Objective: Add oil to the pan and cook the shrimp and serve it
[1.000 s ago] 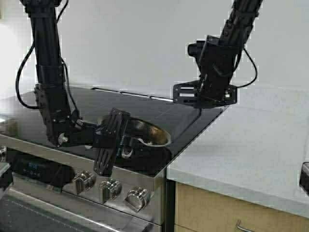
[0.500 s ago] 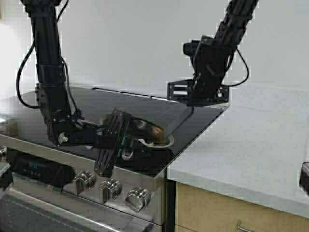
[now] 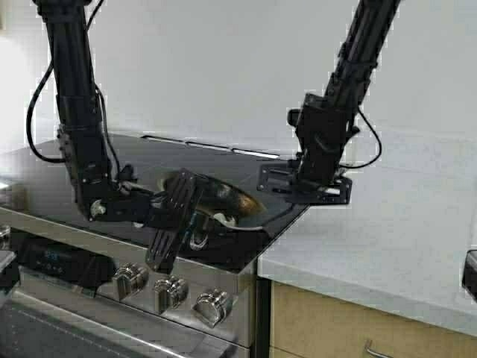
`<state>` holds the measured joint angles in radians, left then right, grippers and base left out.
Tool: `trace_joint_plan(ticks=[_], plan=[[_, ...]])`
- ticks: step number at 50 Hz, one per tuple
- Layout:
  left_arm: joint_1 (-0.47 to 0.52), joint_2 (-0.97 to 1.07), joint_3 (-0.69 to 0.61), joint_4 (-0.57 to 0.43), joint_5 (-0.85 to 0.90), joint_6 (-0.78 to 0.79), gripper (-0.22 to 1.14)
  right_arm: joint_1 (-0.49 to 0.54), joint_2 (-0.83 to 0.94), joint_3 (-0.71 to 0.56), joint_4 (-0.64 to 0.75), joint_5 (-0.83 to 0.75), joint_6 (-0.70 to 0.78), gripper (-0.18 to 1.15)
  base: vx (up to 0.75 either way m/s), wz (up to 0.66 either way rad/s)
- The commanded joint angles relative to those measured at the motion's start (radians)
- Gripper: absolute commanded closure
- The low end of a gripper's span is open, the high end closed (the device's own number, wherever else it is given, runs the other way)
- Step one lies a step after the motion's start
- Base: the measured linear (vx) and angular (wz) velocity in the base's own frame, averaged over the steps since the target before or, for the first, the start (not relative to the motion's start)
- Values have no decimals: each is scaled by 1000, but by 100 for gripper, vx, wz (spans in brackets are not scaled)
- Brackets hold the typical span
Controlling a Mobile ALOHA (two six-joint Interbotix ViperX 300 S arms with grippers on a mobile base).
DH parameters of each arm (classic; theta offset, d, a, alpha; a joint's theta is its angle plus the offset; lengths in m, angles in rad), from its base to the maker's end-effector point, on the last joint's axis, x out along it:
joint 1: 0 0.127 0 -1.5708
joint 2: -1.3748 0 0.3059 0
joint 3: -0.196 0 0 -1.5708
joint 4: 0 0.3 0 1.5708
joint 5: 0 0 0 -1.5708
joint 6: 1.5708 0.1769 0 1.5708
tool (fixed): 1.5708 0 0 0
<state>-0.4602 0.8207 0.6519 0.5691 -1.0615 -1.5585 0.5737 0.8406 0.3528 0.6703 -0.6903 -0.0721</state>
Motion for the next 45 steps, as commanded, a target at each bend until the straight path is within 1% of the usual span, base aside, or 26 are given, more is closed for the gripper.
trace_joint_plan(ticks=[1, 7, 18, 25, 35, 45], plan=[[-5, -63, -23, 43, 52, 12, 89, 20, 11, 8, -58, 34, 81, 90, 0, 0], [-6, -78, -29, 66, 84, 11, 89, 34, 31, 3, -118, 34, 178, 90, 0, 0], [-6, -83, -40, 103, 107, -18, 89, 77, 49, -58, -130, 41, 163, 90, 0, 0], [-5, -81, -48, 135, 110, -34, 89, 75, 46, -84, -133, 60, 158, 90, 0, 0], [-6, -80, -67, 202, 135, -83, 89, 75, 37, -135, -167, 132, 155, 90, 0, 0], [-6, -81, -87, 245, 144, -112, 89, 77, 25, -146, -172, 135, 155, 90, 0, 0]])
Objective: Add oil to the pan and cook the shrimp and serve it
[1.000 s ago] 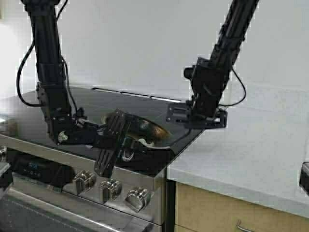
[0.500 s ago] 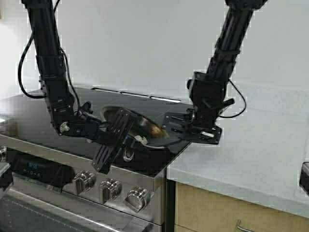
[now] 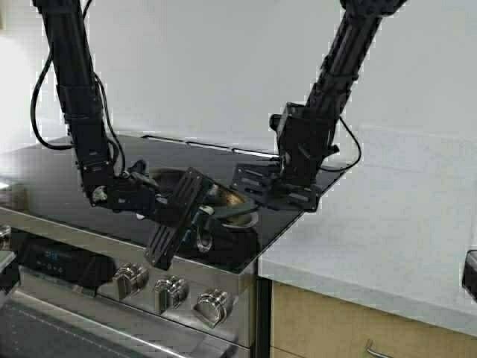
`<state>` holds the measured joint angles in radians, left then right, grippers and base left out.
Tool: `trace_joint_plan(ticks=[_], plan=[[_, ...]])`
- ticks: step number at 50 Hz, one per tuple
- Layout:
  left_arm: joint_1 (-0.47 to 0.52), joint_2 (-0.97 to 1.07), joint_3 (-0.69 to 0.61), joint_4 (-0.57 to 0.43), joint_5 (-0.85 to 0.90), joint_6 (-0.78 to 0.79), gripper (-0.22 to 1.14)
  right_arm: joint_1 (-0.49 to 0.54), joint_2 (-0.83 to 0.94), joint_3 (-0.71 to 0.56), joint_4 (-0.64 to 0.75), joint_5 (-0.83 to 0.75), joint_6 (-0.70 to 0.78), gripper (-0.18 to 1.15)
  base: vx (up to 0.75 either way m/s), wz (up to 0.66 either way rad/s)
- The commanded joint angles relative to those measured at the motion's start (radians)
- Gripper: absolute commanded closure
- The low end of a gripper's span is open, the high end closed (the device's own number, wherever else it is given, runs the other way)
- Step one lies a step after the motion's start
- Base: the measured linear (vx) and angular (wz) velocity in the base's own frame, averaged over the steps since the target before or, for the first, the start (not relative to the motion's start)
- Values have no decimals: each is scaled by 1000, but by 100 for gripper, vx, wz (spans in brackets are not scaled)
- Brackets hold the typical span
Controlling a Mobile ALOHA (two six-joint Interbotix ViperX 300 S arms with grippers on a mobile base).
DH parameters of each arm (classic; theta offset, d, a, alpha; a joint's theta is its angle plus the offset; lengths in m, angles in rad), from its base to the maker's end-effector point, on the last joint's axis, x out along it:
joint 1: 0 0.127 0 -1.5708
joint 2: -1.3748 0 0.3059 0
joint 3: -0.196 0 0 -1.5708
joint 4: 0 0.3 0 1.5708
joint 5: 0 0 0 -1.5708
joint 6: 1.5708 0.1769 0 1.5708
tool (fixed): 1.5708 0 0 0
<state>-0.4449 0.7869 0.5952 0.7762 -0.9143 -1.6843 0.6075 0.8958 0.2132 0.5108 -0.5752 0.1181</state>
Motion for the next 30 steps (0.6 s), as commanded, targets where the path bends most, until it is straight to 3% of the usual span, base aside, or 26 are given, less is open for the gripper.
trace_joint_plan(ticks=[1, 30], plan=[[-21, -48, -31, 40, -2, 11, 89, 41, -32, -8, -12, 20, -35, 90, 0, 0], [-21, -66, -29, 57, 25, 5, 89, 5, -138, -20, -11, 137, -74, 90, 0, 0]])
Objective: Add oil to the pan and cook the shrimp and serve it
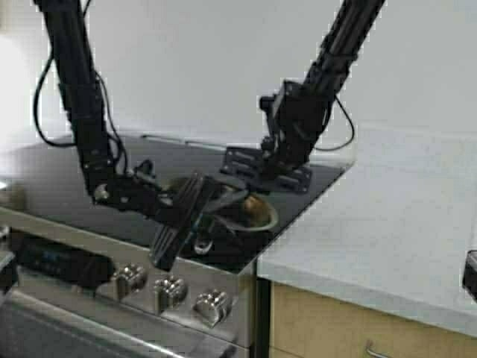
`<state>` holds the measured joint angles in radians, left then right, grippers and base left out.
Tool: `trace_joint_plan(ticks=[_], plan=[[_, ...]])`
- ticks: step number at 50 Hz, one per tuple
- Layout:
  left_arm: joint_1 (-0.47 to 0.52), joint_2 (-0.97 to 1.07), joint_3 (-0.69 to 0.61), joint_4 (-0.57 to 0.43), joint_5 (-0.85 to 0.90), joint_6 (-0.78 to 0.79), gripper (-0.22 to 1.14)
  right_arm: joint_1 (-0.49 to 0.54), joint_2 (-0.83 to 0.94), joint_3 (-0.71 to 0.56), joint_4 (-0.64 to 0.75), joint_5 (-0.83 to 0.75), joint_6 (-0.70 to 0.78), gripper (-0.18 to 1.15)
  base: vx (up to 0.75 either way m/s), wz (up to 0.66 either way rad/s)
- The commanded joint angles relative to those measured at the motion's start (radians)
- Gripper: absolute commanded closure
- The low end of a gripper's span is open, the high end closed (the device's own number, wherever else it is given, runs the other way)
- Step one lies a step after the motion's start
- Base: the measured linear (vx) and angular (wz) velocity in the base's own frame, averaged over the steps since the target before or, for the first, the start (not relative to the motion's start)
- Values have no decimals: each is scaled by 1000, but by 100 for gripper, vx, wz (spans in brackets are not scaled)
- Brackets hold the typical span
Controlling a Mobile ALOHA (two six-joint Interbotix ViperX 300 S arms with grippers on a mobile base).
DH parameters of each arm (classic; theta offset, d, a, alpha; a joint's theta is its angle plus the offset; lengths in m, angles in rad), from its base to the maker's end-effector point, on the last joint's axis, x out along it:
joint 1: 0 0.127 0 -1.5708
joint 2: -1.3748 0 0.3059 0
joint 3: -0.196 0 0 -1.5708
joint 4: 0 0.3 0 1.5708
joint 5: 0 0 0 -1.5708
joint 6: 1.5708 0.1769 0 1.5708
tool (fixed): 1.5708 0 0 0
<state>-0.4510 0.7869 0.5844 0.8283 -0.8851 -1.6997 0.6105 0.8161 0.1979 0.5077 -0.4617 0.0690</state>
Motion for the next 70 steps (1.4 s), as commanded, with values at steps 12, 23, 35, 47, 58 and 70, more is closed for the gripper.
trace_joint_plan(ticks=[12, 23, 35, 47, 58, 70], plan=[[-15, -64, -14, -3, -5, 21, 89, -9, -83, -6, -8, 35, -72, 90, 0, 0], [-15, -64, -14, -9, -5, 25, 89, -9, -94, -20, -8, 41, -89, 90, 0, 0], [-15, -64, -14, -14, 15, 26, 89, -17, -101, -34, -8, 69, -107, 90, 0, 0], [-15, -63, -15, -14, 18, 28, 89, -37, -135, -38, -6, 95, -127, 90, 0, 0], [-14, -61, -14, -12, 20, 28, 89, -38, -146, -49, -8, 115, -132, 90, 0, 0], [-15, -60, -12, -14, 20, 29, 89, -38, -161, -58, -8, 126, -132, 90, 0, 0]])
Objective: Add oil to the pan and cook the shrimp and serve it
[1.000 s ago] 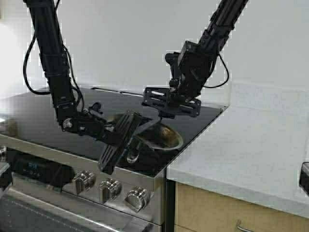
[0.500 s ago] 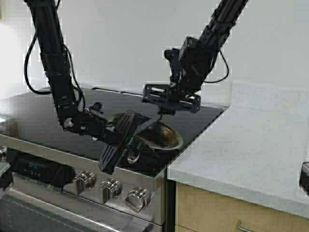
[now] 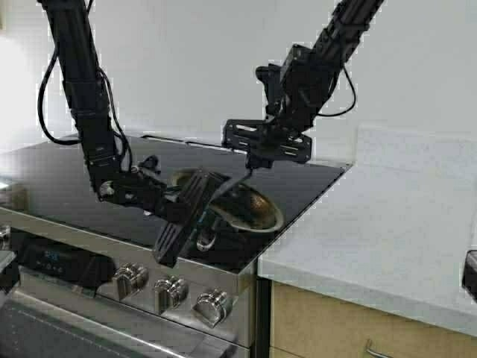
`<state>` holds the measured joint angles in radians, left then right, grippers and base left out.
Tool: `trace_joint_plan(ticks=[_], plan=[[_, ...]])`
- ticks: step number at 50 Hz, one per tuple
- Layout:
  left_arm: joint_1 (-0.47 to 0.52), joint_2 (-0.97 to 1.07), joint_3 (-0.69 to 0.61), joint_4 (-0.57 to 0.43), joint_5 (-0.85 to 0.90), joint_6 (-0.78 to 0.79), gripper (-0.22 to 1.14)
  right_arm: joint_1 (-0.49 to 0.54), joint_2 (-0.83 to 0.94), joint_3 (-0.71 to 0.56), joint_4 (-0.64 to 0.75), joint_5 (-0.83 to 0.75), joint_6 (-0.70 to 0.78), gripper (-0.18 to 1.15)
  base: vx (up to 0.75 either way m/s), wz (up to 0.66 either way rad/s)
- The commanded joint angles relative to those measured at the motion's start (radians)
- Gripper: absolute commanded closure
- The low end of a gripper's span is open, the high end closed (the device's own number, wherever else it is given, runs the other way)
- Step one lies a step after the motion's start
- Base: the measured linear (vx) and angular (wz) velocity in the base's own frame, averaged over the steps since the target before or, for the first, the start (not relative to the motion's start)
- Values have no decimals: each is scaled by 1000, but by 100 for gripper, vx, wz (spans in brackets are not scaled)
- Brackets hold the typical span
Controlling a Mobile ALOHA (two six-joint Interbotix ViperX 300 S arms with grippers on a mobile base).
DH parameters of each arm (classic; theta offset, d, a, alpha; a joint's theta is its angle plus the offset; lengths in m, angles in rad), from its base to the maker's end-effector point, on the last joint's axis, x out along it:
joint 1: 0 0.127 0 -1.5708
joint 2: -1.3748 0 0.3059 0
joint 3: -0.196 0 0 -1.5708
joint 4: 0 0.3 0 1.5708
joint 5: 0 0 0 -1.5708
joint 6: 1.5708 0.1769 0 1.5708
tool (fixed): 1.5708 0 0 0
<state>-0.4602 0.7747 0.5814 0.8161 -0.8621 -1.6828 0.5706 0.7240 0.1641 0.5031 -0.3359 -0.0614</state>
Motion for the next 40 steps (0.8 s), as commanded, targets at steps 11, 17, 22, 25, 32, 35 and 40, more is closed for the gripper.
trace_joint_plan(ticks=[11, 17, 22, 25, 32, 35, 40], plan=[[-6, -44, -8, -2, -5, 12, 89, 2, -80, -44, -5, 15, -3, 90, 0, 0], [-6, -46, -6, -2, -5, 12, 89, 2, -81, -49, -6, 23, -3, 90, 0, 0], [-6, -44, -8, 0, -5, 12, 89, 2, -80, -49, -6, 23, -3, 90, 0, 0], [-5, -44, -8, -2, -3, 12, 89, 2, -78, -49, -6, 25, -3, 90, 0, 0], [-6, -44, -8, 0, -5, 12, 89, 2, -78, -58, -6, 26, -3, 90, 0, 0], [-6, -44, -6, -2, -5, 12, 89, 2, -81, -66, -6, 32, -5, 90, 0, 0], [-6, -43, -5, -2, -3, 12, 89, 0, -81, -84, -9, 49, -15, 90, 0, 0]])
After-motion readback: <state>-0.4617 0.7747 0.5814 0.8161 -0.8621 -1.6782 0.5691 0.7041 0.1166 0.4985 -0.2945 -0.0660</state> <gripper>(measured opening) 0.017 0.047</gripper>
